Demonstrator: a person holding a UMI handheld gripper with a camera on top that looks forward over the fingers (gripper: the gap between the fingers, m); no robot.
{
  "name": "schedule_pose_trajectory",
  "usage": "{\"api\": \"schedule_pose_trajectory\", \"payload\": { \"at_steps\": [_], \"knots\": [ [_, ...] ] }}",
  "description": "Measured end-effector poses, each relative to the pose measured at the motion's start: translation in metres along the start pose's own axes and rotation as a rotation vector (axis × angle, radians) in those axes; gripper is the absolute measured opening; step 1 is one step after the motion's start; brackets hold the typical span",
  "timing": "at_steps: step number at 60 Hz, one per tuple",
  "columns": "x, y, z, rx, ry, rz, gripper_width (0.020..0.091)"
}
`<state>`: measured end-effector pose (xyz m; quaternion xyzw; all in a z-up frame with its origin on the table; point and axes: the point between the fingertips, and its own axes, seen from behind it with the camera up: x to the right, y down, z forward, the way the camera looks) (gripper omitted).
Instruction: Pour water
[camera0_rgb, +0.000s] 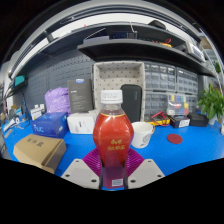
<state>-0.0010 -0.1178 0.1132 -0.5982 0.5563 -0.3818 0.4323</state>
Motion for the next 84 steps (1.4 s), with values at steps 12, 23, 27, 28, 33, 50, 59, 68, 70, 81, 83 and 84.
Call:
{"api": "schedule_pose_trajectory", "payload": {
  "at_steps": [12, 23, 27, 28, 33, 50, 59, 68, 70, 81, 83, 84],
  "knots": [
    [-0.033, -0.027, 0.038, -0.017, -0.055, 0.261, 0.0282],
    [-0.07, -0.068, 0.102, -0.054, -0.131, 0.652, 0.0281],
    [-0.072, -0.078, 0.106, -0.05, -0.154, 0.842, 0.0281],
    [-0.073, -0.082, 0.11, -0.047, -0.159, 0.888, 0.0281],
    [-0.073, -0.1, 0.124, -0.042, -0.182, 1.123, 0.0281],
    [-0.044, -0.115, 0.146, -0.006, -0.173, 1.627, 0.0281],
    [-0.032, -0.11, 0.151, -0.03, -0.193, 1.852, 0.028],
    [-0.028, -0.109, 0.154, -0.039, -0.194, 1.954, 0.0281],
    [-0.03, -0.108, 0.154, -0.049, -0.19, 1.946, 0.0281],
    [-0.031, -0.099, 0.15, -0.082, -0.162, 1.776, 0.0279],
    [-0.031, -0.101, 0.147, -0.086, -0.161, 1.705, 0.0282],
    [-0.03, -0.102, 0.145, -0.088, -0.16, 1.665, 0.0281]
  ]
}}
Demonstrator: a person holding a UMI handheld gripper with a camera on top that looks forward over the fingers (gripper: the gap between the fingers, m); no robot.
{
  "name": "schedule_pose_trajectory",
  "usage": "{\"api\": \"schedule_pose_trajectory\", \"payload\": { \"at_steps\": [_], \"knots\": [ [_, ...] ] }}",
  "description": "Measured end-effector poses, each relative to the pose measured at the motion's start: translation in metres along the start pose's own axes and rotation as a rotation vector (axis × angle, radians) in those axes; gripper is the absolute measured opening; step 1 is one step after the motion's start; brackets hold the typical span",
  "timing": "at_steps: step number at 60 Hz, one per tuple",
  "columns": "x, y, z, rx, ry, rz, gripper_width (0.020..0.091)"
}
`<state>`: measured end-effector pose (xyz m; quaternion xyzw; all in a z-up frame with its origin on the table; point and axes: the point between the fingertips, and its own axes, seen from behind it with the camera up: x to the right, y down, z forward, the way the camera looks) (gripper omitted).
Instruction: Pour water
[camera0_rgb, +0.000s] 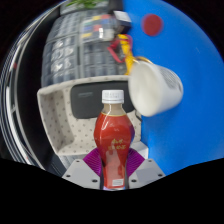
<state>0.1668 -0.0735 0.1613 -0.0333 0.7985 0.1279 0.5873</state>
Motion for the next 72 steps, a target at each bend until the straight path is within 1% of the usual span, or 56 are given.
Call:
{"api": "schedule_pose_trajectory", "payload": {
  "at_steps": [5, 7, 13, 21, 27, 28, 32, 35, 41, 45, 54, 63, 69, 70, 71, 72],
  "knots": [
    [-0.014, -0.006, -0.008, 0.0, 0.017, -0.235, 0.0281],
    [-0.031, -0.011, -0.015, 0.004, 0.02, -0.329, 0.0281],
    [-0.06, -0.037, -0.028, 0.051, 0.054, -0.679, 0.0281],
    [-0.107, -0.081, -0.043, 0.153, 0.152, -1.15, 0.0282],
    [-0.14, -0.116, -0.052, 0.256, 0.183, -1.423, 0.0291],
    [-0.144, -0.123, -0.054, 0.277, 0.189, -1.456, 0.0313],
    [-0.155, -0.151, -0.059, 0.355, 0.211, -1.574, 0.0311],
    [-0.154, -0.17, -0.062, 0.388, 0.224, -1.611, 0.0311],
    [-0.14, -0.215, -0.064, 0.423, 0.251, -1.625, 0.0312],
    [-0.12, -0.246, -0.065, 0.428, 0.291, -1.634, 0.0311],
    [-0.074, -0.301, -0.062, 0.409, 0.372, -1.628, 0.0313],
    [-0.029, -0.33, -0.056, 0.382, 0.405, -1.585, 0.0311],
    [0.003, -0.339, -0.051, 0.342, 0.437, -1.564, 0.031],
    [0.01, -0.339, -0.051, 0.331, 0.444, -1.561, 0.0369],
    [0.01, -0.339, -0.051, 0.335, 0.433, -1.566, 0.036],
    [0.005, -0.339, -0.052, 0.353, 0.414, -1.572, 0.0313]
  ]
}}
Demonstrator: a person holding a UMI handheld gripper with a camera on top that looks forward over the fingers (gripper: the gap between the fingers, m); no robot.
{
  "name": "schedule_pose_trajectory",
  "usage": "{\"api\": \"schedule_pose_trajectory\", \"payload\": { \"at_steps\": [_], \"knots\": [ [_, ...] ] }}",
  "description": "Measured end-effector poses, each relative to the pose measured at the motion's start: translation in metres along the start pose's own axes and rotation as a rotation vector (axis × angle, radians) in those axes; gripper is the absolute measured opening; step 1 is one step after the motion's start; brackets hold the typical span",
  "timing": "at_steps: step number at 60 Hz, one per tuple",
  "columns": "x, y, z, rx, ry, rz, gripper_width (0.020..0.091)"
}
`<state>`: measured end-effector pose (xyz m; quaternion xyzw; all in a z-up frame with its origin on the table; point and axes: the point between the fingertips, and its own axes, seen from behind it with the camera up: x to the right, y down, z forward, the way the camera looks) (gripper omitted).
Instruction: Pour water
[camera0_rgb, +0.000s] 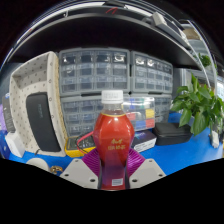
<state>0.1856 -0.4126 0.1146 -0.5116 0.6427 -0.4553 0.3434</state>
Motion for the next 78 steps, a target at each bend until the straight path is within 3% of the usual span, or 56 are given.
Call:
{"api": "schedule_pose_trajectory", "payload": {
  "at_steps": [1, 13, 21, 23, 26, 30, 48, 66, 78],
  "knots": [
    [0.0, 0.002, -0.001, 0.0, -0.003, 0.005, 0.0292],
    [-0.001, 0.004, -0.006, 0.025, 0.003, 0.007, 0.0338],
    [0.003, 0.004, -0.008, 0.025, 0.003, 0.035, 0.0461],
    [0.004, 0.007, -0.009, 0.008, 0.008, 0.048, 0.0514],
    [0.004, 0.013, -0.011, -0.028, 0.013, 0.047, 0.067],
    [0.004, 0.021, -0.019, -0.068, 0.019, 0.032, 0.0724],
    [-0.013, 0.044, -0.114, -0.152, 0.047, 0.059, 0.0729],
    [-0.082, -0.014, -0.213, -0.134, -0.064, 0.033, 0.0731],
    [-0.105, -0.023, -0.26, -0.139, -0.103, -0.016, 0.0728]
  ]
}}
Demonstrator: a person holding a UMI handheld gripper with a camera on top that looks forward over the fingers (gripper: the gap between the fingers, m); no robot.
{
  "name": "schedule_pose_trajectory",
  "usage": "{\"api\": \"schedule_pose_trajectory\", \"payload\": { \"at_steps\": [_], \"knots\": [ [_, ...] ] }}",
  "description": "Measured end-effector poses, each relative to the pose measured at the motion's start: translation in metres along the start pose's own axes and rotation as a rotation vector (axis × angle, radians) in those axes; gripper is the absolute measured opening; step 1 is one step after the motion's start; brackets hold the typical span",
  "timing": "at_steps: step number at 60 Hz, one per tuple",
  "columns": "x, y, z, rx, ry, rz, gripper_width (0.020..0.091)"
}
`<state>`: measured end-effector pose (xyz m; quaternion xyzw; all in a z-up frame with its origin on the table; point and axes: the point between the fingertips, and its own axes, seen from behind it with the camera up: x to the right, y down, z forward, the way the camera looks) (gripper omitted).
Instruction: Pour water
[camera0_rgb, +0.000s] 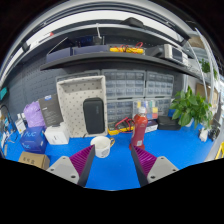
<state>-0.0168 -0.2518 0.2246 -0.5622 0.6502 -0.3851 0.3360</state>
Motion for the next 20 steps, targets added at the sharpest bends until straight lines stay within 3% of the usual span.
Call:
{"api": "schedule_pose_trajectory", "payload": {
  "at_steps": [20],
  "knots": [
    [-0.01, 0.002, -0.032, 0.015, 0.009, -0.025, 0.0732]
  ]
}}
